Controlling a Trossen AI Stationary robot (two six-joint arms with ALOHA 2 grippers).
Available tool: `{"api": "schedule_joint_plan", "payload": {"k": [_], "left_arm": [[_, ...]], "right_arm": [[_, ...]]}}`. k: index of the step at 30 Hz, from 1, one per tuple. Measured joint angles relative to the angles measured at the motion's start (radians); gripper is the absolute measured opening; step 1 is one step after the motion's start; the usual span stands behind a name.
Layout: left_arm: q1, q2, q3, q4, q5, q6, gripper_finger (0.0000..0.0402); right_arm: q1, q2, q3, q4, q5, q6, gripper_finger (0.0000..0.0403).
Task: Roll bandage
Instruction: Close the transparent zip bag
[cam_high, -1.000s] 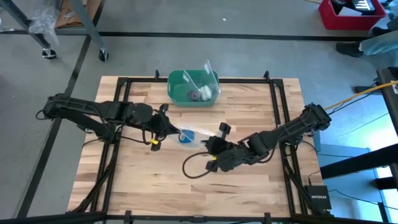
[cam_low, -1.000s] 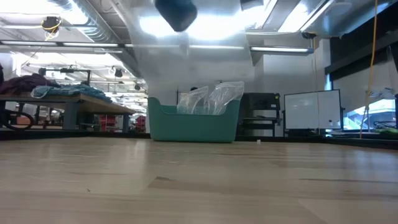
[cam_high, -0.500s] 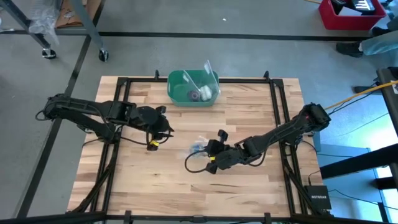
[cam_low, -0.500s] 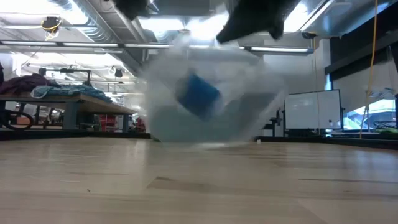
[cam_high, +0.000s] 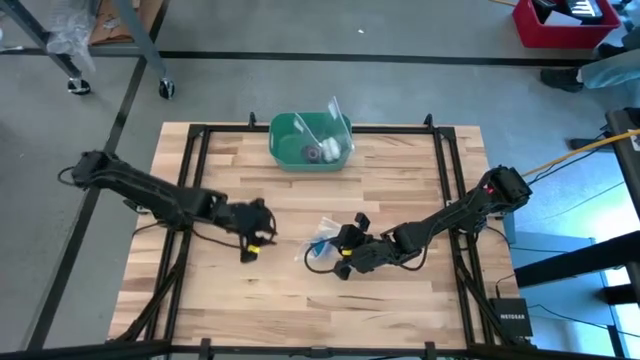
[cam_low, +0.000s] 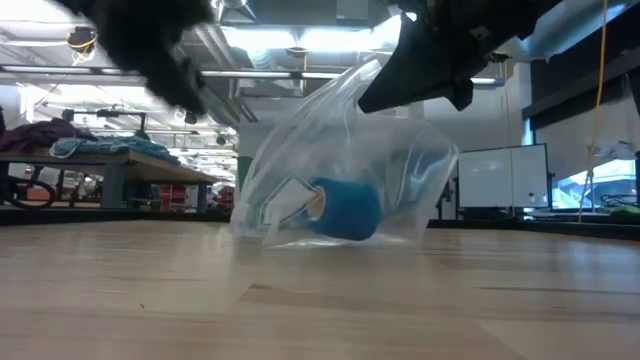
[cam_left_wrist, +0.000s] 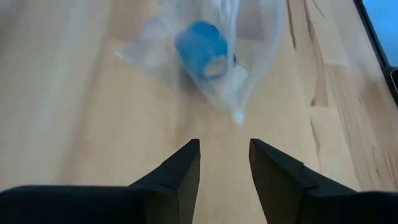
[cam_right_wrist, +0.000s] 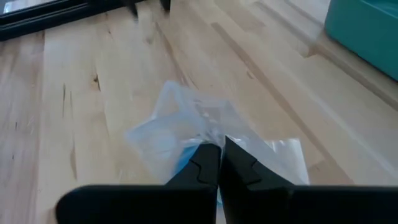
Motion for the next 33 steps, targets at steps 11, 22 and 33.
{"api": "schedule_joint_plan", "payload": {"k": [11,22,33], "left_arm": [[-0.149,0.300,-0.168,0.484,-0.095,-0.171,0.0128],[-0.176,0.520,-0.168,0.761,-0.243,-0.216,0.0128],[-0.178,0.553,-0.167,0.824,-0.286,-0.212,0.0106]], "right_arm": [[0.000,0.000,0.000,-0.007,0.028,-0.017,0.0004],[0.000,0.000,0.000,-0.004,0.028,-0.016,0.0005],[0.000,0.000,0.000,-0.003,0.034,-0.016,0.0005]]}}
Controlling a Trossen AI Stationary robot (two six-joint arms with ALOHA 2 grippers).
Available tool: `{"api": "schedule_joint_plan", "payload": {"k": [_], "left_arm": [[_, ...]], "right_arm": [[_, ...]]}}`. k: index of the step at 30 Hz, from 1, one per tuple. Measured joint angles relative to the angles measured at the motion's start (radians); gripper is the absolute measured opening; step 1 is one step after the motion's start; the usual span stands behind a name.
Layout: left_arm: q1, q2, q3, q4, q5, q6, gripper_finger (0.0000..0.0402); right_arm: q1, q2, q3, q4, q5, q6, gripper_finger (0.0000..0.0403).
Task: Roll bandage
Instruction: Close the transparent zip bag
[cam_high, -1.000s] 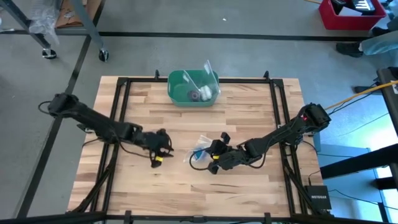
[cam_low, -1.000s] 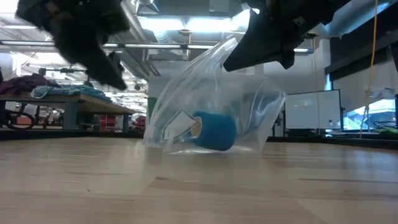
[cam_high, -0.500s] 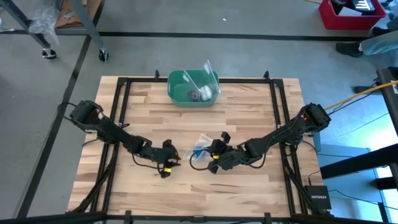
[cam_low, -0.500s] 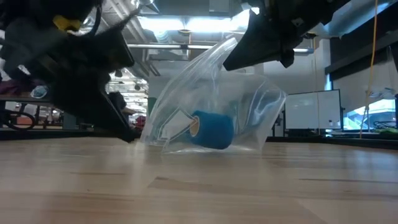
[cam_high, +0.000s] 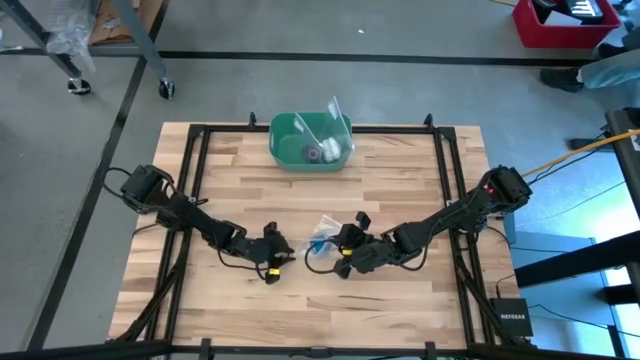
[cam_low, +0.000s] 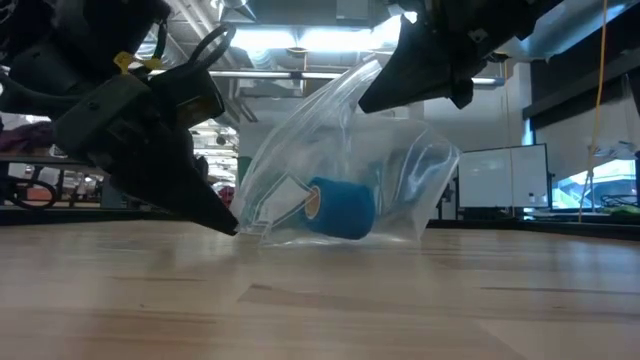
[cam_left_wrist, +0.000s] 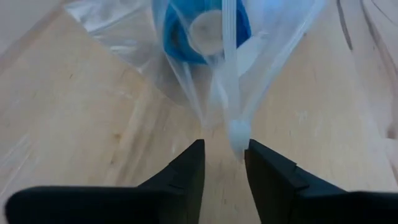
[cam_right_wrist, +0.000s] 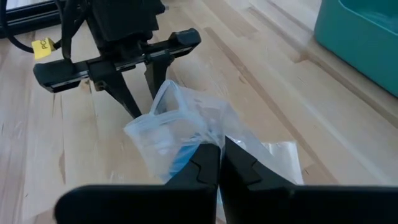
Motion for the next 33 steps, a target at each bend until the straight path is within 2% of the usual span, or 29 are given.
{"api": "schedule_joint_plan", "payload": {"k": [10,16,19,24,28,30,33], "left_arm": [[0.000,0.000,0.000,0.010,-0.024,0.074,0.0010],[0.002,-0.033,0.000,-0.007,-0.069,0.134,0.0002],[-0.007,-0.130,0.002,-0.156,-0.060,0.140,0.0001],[-0.015,-0.345,0.053,-0.527,-0.022,0.150,0.0001],[-0.009,-0.475,0.077,-0.713,0.017,0.164,0.0000],[-0.009,-0.525,0.083,-0.778,0.023,0.177,0.0000],[-0.004,-0.581,0.086,-0.852,0.024,0.179,0.0000]], "right_arm": [[0.000,0.000,0.000,0.002,0.005,0.001,0.0005],[0.001,0.000,0.000,0.001,-0.014,0.010,0.0005],[0.001,0.000,0.000,-0.004,-0.043,0.009,0.0005],[0.001,0.000,0.000,-0.003,-0.125,0.008,0.0005],[0.001,0.000,0.000,0.005,-0.149,0.010,0.0007],[0.000,-0.003,0.002,0.002,-0.162,0.010,0.0019],[0.000,-0.017,0.037,-0.047,-0.196,-0.003,0.0058]]}}
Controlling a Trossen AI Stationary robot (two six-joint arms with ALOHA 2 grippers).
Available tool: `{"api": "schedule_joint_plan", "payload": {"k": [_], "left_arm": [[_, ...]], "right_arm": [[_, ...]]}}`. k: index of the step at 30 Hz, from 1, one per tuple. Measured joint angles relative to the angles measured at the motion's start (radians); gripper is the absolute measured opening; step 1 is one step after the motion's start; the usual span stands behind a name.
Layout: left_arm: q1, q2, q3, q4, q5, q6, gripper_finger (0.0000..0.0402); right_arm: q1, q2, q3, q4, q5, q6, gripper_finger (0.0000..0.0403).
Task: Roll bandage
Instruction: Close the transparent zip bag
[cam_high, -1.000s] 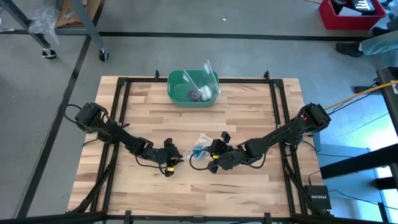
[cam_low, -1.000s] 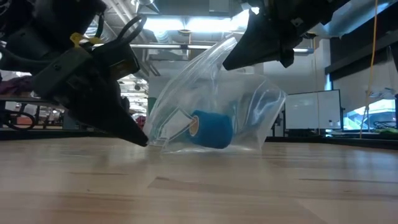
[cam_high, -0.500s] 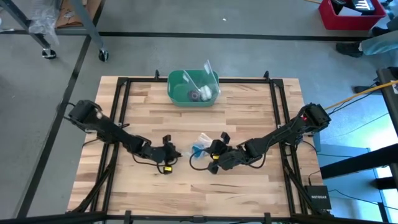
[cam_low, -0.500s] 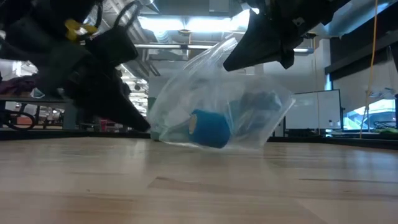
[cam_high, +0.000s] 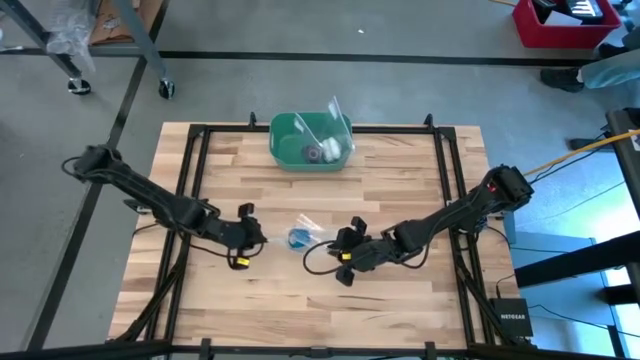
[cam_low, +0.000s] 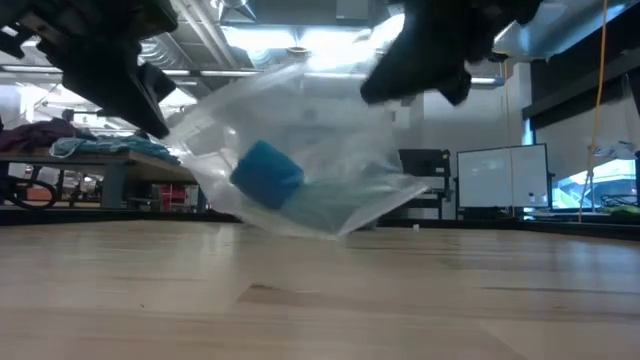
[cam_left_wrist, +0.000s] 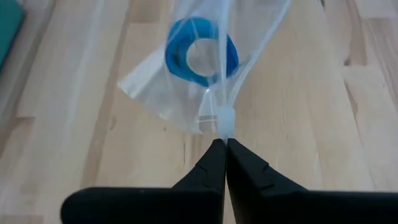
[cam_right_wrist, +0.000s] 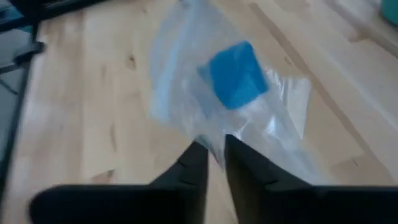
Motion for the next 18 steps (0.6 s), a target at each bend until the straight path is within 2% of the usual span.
{"api": "schedule_joint_plan", "payload": {"k": [4,8,13,15,18], "left_arm": [[0.000,-0.044,0.000,-0.029,0.000,-0.012,0.0000],[0.000,-0.054,0.000,-0.028,0.000,-0.012,0.0000],[0.000,-0.054,0.000,-0.027,0.000,-0.027,0.0000],[0.000,-0.054,0.000,-0.027,0.000,-0.030,0.0000],[0.000,-0.054,0.000,-0.027,0.001,-0.030,0.0000]], "right_arm": [[0.000,-0.016,0.110,-0.125,-0.055,-0.053,0.0124],[0.000,-0.016,0.226,-0.205,-0.057,-0.153,0.0173],[-0.051,0.029,0.291,-0.039,-0.008,-0.295,0.0194],[-0.082,0.084,0.318,0.051,-0.042,-0.377,0.0195],[-0.126,0.185,0.403,0.087,-0.086,-0.484,0.0195]]}}
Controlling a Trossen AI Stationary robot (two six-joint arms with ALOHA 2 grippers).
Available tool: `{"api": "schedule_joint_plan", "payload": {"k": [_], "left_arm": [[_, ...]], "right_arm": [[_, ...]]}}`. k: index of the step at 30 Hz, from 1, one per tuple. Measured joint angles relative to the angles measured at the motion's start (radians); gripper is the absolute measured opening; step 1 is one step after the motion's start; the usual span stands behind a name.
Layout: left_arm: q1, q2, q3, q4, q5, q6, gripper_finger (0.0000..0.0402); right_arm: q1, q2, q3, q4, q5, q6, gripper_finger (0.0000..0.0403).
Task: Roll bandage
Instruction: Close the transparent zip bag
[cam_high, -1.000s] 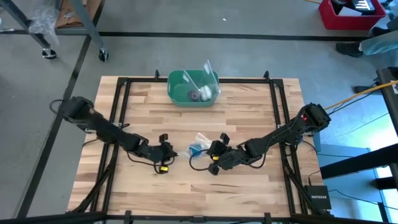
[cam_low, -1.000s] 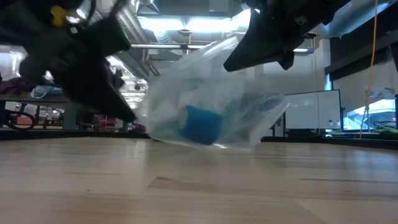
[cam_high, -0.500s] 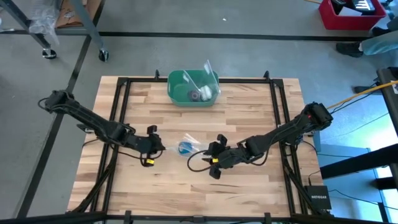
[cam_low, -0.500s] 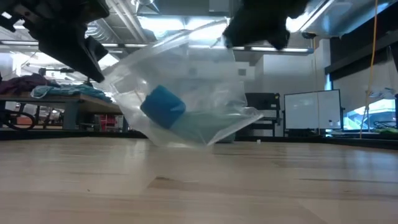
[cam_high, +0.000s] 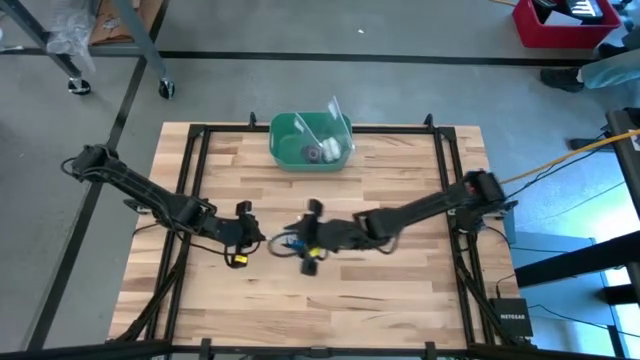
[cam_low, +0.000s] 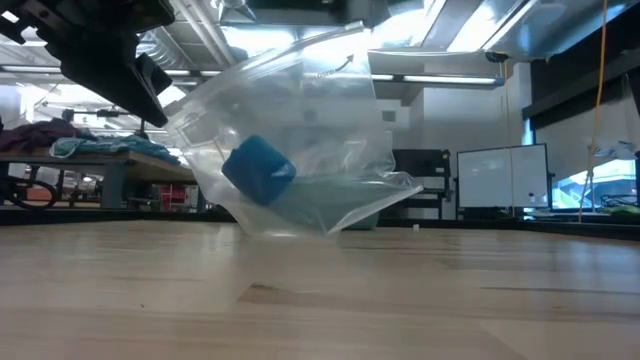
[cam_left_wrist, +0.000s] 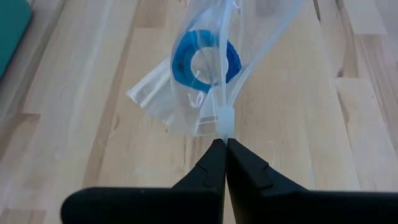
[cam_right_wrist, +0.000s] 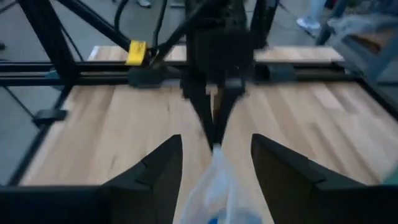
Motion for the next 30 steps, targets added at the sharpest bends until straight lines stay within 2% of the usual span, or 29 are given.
{"api": "schedule_joint_plan", "payload": {"k": [3,6,10,17,30], "left_arm": [[0.000,0.000,0.000,-0.001,0.000,-0.008,0.0000],[0.000,0.000,0.000,-0.005,0.000,-0.015,0.0000],[-0.002,-0.001,0.000,-0.008,0.000,-0.015,0.0000],[-0.002,-0.006,0.000,0.004,-0.002,0.001,0.0000],[-0.002,-0.006,0.000,0.037,-0.005,0.020,0.0000]], "right_arm": [[-0.038,0.102,0.128,-0.044,-0.024,-0.041,0.0195],[-0.067,0.195,0.251,-0.178,-0.079,-0.043,0.0195],[-0.083,0.280,0.350,-0.263,-0.110,-0.045,0.0191],[-0.096,0.339,0.369,-0.292,-0.134,-0.064,0.0159],[-0.097,0.358,0.369,-0.282,-0.120,-0.066,0.0099]]}}
